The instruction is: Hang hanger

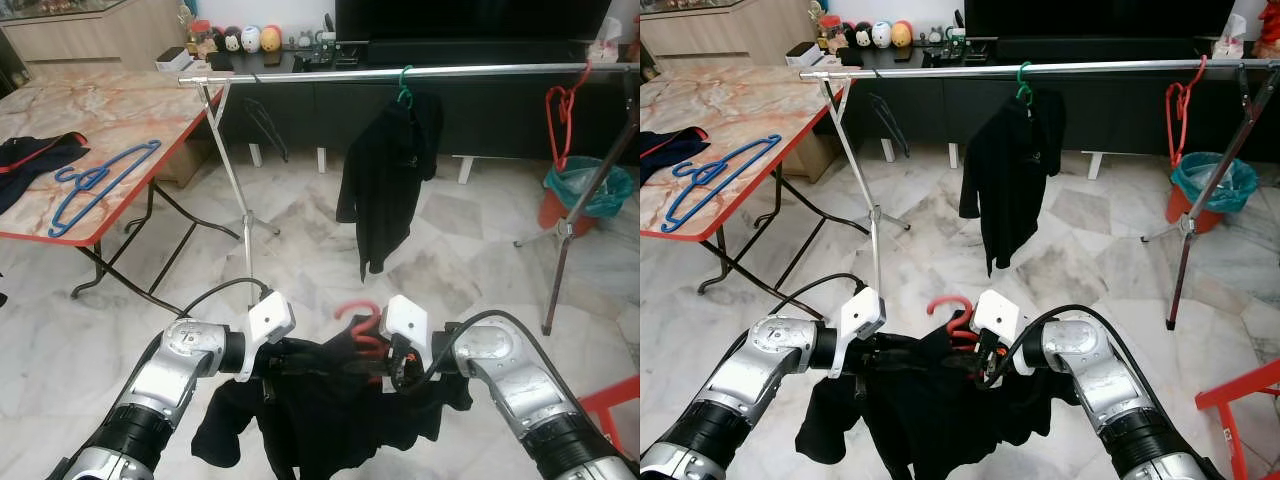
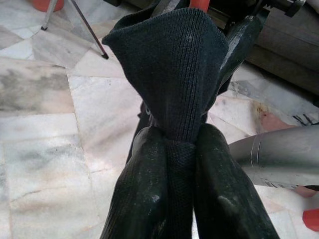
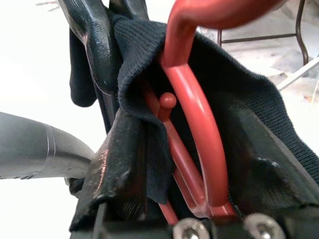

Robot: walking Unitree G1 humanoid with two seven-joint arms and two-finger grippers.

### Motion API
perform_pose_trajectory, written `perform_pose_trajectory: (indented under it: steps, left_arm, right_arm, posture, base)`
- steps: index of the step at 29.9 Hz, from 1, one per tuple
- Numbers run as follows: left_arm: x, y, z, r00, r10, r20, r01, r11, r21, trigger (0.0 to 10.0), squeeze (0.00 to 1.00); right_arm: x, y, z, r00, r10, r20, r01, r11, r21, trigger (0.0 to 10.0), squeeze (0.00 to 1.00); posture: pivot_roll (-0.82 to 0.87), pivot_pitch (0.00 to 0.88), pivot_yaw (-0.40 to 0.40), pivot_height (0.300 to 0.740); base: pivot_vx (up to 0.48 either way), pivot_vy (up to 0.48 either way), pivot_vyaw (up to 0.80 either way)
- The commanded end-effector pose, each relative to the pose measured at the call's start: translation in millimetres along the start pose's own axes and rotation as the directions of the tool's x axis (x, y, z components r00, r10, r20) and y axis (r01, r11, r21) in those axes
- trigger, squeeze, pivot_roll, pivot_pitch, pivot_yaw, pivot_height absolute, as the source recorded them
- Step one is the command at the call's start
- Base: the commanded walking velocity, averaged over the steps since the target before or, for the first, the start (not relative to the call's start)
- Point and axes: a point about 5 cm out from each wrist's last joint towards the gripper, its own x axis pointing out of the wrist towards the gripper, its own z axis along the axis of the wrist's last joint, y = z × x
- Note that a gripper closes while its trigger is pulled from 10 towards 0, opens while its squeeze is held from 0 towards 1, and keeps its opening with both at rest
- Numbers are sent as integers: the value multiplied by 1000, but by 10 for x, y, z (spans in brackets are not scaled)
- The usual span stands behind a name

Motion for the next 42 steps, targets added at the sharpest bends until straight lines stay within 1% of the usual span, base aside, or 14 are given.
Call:
perform_pose_trajectory:
  steps: [1, 11, 17, 18, 21, 23, 25, 28, 29, 34, 36, 37, 40, 42]
  left_arm:
    - [10, -37, 0, 999, -33, 10, 33, 999, -9, 0, 0]
    - [9, -43, 0, 999, -38, 9, 38, 999, -9, 0, 0]
    - [-2, -47, -2, 999, -44, 6, 44, 999, -9, 0, 0]
    - [-2, -47, -2, 999, -44, 6, 44, 999, -9, 0, 0]
    - [-5, -48, -4, 999, -44, 6, 44, 999, -9, 0, 0]
    - [-7, -48, -4, 999, -44, 6, 44, 999, -9, 0, 0]
    - [-6, -46, -1, 999, -44, 6, 44, 999, -6, 0, 0]
    - [-7, -45, 1, 999, -44, 5, 44, 999, -4, 0, 0]
    - [-6, -46, 2, 999, -43, 6, 43, 999, -4, 0, 0]
    - [-3, -47, 3, 999, -42, 8, 42, 999, -5, 0, 0]
    - [-3, -47, 3, 999, -39, 9, 39, 999, -5, 0, 0]
    - [0, -46, 2, 999, -37, 11, 37, 999, -5, 0, 0]
    - [3, -45, 2, 999, -34, 12, 34, 999, -5, 0, 0]
    - [4, -44, 3, 999, -32, 13, 32, 999, -4, 0, 0]
  right_arm:
    - [-54, -40, 114, 999, -8, 32, 10, 998, -62, 10000, 0]
    - [-170, 23, 23, 995, 92, -37, -95, 992, -88, 10000, 0]
    - [-290, 31, -67, 975, 161, -151, -179, 977, -115, 10000, 0]
    - [-290, 31, -67, 975, 161, -151, -179, 977, -115, 10000, 0]
    - [-320, 27, -131, 962, 162, -218, -194, 972, -132, 10000, 0]
    - [-315, 8, -152, 962, 144, -232, -178, 975, -134, 10000, 0]
    - [-313, 1, -203, 946, 135, -294, -189, 968, -167, 10000, 0]
    - [-307, -11, -227, 938, 116, -326, -187, 962, -197, 10000, 0]
    - [-255, -51, -184, 949, 76, -305, -146, 966, -214, 10000, 0]
    - [-228, -78, -149, 959, 54, -278, -121, 966, -229, 10000, 0]
    - [-199, -106, -105, 970, 29, -239, -88, 966, -241, 10000, 0]
    - [-170, -123, -49, 983, 17, -184, -62, 969, -240, 10000, 0]
    - [-148, -137, 6, 991, 4, -137, -38, 970, -241, 10000, 0]
    - [-145, -137, 11, 991, 3, -135, -36, 969, -244, 10000, 0]
  posture:
    - [-11, 36, 83, 740]
    - [-12, 36, 83, 740]
    - [-12, 39, 83, 740]
    - [-12, 39, 83, 740]
    - [-11, 40, 83, 740]
    - [-11, 40, 84, 740]
    - [-8, 40, 84, 740]
    - [-9, 40, 84, 740]
    - [-9, 39, 84, 740]
    - [-7, 38, 83, 740]
    - [-8, 39, 82, 740]
    - [-7, 40, 82, 740]
    - [-7, 41, 82, 740]
    - [-7, 40, 81, 740]
  base:
    - [0, 0, 0]
    - [0, 0, 0]
    - [0, 0, 0]
    - [0, 0, 0]
    - [0, 0, 0]
    - [0, 0, 0]
    - [0, 0, 0]
    - [0, 0, 0]
    - [0, 0, 0]
    - [0, 0, 0]
    - [0, 0, 0]
    - [0, 0, 0]
    - [0, 0, 0]
    - [0, 0, 0]
